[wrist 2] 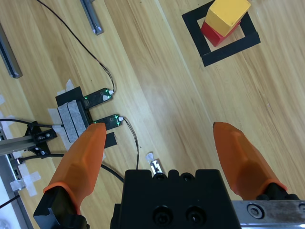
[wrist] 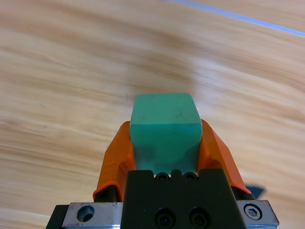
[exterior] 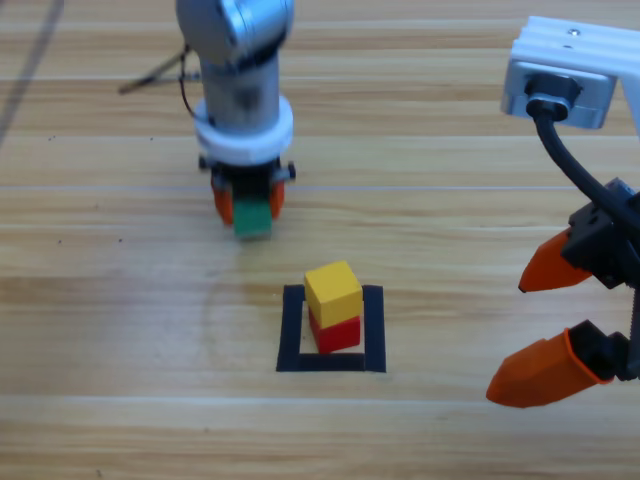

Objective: Stack the blocks in the rectangular block: red at the bottom, yellow in the middle, green on top

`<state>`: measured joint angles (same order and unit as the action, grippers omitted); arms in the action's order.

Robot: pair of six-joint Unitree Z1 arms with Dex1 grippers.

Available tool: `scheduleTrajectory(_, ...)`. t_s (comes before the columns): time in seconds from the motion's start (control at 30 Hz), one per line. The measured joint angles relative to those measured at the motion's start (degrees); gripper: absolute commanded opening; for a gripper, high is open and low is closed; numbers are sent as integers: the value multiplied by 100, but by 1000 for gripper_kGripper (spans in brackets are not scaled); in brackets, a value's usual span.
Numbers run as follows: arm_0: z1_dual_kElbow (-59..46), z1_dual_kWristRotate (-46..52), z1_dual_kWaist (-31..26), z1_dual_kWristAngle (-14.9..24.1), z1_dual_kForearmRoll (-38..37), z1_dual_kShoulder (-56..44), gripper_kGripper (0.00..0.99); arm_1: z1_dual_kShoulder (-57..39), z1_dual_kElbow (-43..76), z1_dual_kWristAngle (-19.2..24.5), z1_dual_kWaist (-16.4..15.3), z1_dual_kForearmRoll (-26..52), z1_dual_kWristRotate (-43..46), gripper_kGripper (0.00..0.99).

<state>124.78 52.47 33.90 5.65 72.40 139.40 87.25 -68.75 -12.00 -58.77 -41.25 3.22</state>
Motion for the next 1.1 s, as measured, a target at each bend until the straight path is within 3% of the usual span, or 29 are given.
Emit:
scheduleTrajectory(0.23, 141, -1480, 140, 20, 87, -1250, 34, 0, 9, 0, 0, 0, 0, 988)
scheduleTrajectory(0.5, 267, -1977, 1117, 19, 348, -1906, 35, 0, 27, 0, 0, 0, 0, 988)
scheduleTrajectory(0.63, 291, -1150, 1442, 20, 381, -1903, 40, -1, 29, 0, 0, 0, 0, 988)
scheduleTrajectory(1.1, 765, 1491, 1582, 408, 648, -1715, 38, -1, 29, 0, 0, 0, 0, 988)
